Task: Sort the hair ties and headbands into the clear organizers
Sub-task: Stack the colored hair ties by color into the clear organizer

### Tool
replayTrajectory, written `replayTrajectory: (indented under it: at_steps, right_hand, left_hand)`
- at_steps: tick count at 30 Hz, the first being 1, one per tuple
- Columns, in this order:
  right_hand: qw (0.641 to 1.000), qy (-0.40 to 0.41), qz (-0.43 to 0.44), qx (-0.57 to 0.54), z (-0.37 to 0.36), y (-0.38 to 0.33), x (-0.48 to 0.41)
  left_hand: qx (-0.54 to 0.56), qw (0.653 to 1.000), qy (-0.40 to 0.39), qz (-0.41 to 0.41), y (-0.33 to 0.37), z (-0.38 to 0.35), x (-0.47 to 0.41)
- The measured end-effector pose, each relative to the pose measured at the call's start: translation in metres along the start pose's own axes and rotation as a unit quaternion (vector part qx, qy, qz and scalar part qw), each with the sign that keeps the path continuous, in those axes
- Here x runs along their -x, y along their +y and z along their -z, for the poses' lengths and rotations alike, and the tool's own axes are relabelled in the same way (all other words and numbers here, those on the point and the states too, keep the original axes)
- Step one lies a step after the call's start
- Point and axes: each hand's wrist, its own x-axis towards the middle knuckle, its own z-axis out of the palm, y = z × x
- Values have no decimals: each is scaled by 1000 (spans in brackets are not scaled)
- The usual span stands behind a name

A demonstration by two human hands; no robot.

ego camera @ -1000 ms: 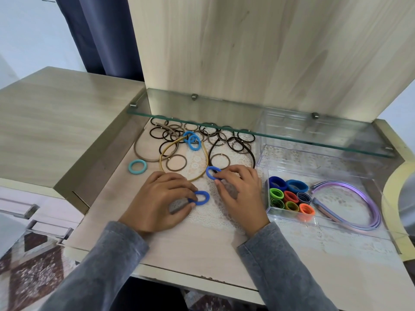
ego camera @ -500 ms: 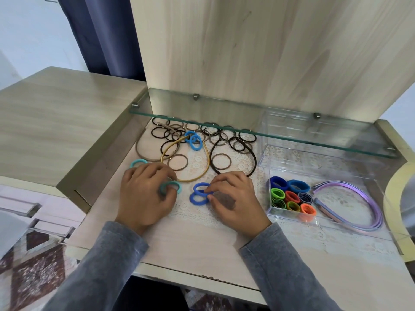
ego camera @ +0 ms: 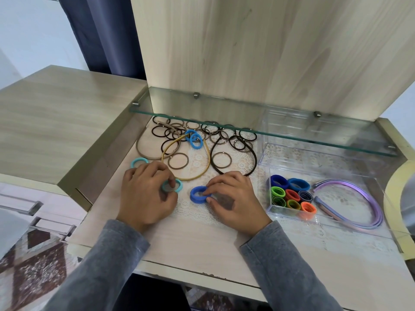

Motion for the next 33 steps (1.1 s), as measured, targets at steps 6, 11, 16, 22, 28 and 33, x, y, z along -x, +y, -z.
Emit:
replayTrajectory:
  at_steps: [6,11,16,22,28,33]
  right_hand:
    - [1000,-4,-4,15,0,0,0]
    - [1000,-3,-13,7,0,-1,0]
    - [997,43,-57,23,4,-3,-2]
    - [985,77,-113,107,0,2,-4]
    - [984,81,-125,98,0,3,-3]
    - [984,81,-129,93,-1,2,-4]
  left_hand:
    - [-24,999,-24,1,0,0,0]
    - [-34,999,-25,-6,1,-2,0]
    - [-52,998,-30,-22,2,-3,-1]
    - [-33,999,3,-36,3,-2,2]
    - [27,998,36,-52,6,0,5]
    - [84,993,35,-73,13,-2,9]
